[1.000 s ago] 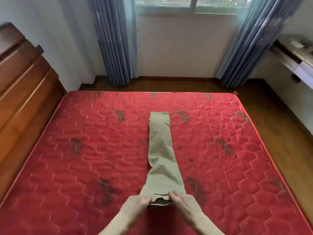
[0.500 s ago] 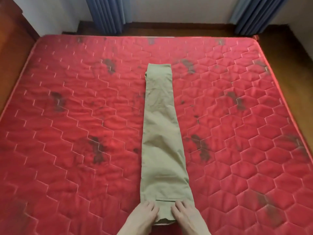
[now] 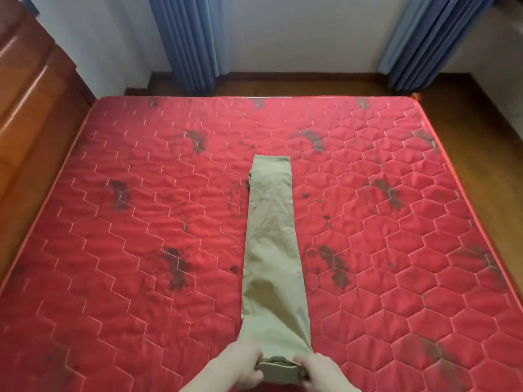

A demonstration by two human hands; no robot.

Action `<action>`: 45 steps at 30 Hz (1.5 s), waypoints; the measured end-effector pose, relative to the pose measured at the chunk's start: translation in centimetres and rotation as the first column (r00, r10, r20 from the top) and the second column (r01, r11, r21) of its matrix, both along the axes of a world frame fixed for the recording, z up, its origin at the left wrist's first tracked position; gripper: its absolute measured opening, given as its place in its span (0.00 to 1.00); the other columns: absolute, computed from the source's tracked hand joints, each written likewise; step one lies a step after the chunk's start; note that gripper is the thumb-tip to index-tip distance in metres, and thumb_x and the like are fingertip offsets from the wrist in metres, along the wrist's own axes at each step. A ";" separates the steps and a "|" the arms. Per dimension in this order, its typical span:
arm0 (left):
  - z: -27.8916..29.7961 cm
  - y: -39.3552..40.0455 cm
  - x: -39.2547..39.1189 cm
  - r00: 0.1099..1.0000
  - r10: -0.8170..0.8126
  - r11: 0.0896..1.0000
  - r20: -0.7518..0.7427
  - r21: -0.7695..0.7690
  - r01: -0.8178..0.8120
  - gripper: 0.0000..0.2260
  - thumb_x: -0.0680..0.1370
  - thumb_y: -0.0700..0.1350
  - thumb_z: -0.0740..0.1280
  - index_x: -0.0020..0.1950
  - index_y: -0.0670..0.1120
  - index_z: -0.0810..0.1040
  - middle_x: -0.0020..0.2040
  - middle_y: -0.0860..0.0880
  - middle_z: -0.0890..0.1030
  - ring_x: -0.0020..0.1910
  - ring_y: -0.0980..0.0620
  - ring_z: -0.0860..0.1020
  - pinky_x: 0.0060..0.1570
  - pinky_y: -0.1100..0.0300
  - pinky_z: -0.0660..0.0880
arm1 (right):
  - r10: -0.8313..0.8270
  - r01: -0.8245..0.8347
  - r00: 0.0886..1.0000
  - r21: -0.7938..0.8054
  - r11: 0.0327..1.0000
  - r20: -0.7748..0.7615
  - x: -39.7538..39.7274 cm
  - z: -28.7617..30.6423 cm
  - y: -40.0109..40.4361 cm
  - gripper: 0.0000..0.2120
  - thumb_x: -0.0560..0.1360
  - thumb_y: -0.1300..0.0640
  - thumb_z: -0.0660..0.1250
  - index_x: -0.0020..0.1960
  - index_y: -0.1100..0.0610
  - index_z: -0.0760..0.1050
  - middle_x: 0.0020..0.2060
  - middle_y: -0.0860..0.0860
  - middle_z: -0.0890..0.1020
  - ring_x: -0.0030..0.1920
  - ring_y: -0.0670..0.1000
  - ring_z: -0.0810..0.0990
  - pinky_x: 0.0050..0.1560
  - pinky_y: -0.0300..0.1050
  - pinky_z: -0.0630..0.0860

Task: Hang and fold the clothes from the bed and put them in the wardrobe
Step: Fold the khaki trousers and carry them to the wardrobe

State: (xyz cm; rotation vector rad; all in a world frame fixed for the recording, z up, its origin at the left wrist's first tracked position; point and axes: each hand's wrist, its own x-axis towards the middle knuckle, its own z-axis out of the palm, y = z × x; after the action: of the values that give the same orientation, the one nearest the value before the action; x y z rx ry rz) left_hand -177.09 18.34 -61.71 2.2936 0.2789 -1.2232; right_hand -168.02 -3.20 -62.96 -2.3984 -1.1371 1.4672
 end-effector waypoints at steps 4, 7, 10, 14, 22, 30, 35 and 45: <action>0.7 1.5 0.8 0.999 0.028 1.000 0.032 0.003 -0.029 0.11 0.74 0.50 0.63 0.50 0.46 0.80 0.49 0.41 0.83 0.53 0.38 0.82 0.51 0.52 0.77 | -0.123 0.117 0.992 -0.140 0.983 -0.033 1.8 1.7 2.4 0.15 0.74 0.49 0.59 0.59 0.45 0.73 0.39 0.45 0.74 0.51 0.57 0.78 0.49 0.43 0.68; -1.2 1.8 -0.5 0.996 0.094 0.995 0.004 -0.033 -0.093 0.12 0.74 0.52 0.61 0.52 0.50 0.78 0.49 0.43 0.83 0.54 0.40 0.83 0.57 0.52 0.78 | -0.182 0.174 0.983 -0.184 0.968 -0.032 1.4 -0.1 2.7 0.23 0.71 0.41 0.56 0.64 0.43 0.71 0.55 0.51 0.79 0.53 0.53 0.77 0.55 0.43 0.71; -4.3 0.9 -2.6 0.991 0.123 0.988 -0.058 -0.088 -0.128 0.08 0.75 0.52 0.59 0.47 0.57 0.78 0.54 0.44 0.84 0.59 0.43 0.82 0.63 0.55 0.76 | -0.179 0.129 0.966 -0.256 0.958 -0.184 0.2 -4.0 1.4 0.15 0.79 0.41 0.54 0.61 0.28 0.73 0.46 0.42 0.74 0.54 0.52 0.74 0.66 0.46 0.73; -6.9 -1.0 -5.0 0.996 -0.017 0.997 -0.085 -0.078 0.011 0.11 0.76 0.45 0.62 0.56 0.48 0.80 0.57 0.41 0.84 0.58 0.37 0.80 0.57 0.51 0.77 | 0.032 -0.058 0.992 -0.205 0.977 -0.126 -2.6 -7.0 -0.7 0.13 0.77 0.54 0.58 0.59 0.42 0.71 0.57 0.50 0.77 0.65 0.59 0.77 0.55 0.51 0.74; -13.5 -4.5 -7.4 0.964 -0.238 0.968 -0.115 -0.112 0.225 0.24 0.78 0.60 0.62 0.66 0.46 0.77 0.58 0.43 0.84 0.59 0.39 0.80 0.57 0.51 0.76 | 0.318 -0.322 0.945 -0.051 0.945 -0.076 -6.3 -13.3 -3.1 0.33 0.77 0.27 0.55 0.68 0.49 0.74 0.65 0.52 0.77 0.64 0.57 0.75 0.63 0.53 0.72; -22.2 -4.5 -6.1 0.835 -0.259 0.963 0.485 0.191 0.188 0.25 0.79 0.52 0.62 0.72 0.40 0.75 0.73 0.40 0.75 0.75 0.41 0.72 0.73 0.44 0.70 | 0.160 -0.290 0.873 0.226 0.930 0.460 -4.2 -21.8 -2.5 0.25 0.81 0.56 0.56 0.78 0.58 0.68 0.80 0.55 0.67 0.80 0.56 0.65 0.78 0.54 0.61; -26.0 -4.3 -6.3 0.812 -0.216 0.969 0.542 0.219 0.112 0.34 0.84 0.58 0.58 0.85 0.42 0.55 0.85 0.43 0.54 0.85 0.44 0.50 0.81 0.41 0.55 | 0.207 -0.330 0.830 0.158 0.931 0.518 -2.5 -25.1 -4.1 0.34 0.85 0.39 0.56 0.85 0.54 0.53 0.84 0.53 0.54 0.84 0.53 0.51 0.81 0.56 0.55; -29.4 -4.5 -9.3 0.694 -0.248 0.969 0.675 0.173 0.178 0.34 0.83 0.58 0.61 0.85 0.45 0.56 0.85 0.44 0.53 0.85 0.44 0.51 0.78 0.35 0.57 | 0.225 -0.439 0.796 0.280 0.854 0.561 -1.3 -28.8 -6.0 0.34 0.84 0.36 0.56 0.84 0.51 0.55 0.84 0.53 0.55 0.84 0.54 0.52 0.82 0.55 0.54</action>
State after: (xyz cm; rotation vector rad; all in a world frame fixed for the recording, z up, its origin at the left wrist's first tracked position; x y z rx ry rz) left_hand -186.41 13.86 -91.07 2.7364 -0.2239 -0.3502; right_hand -169.27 -9.20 -91.77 -2.4142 -1.8571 0.5348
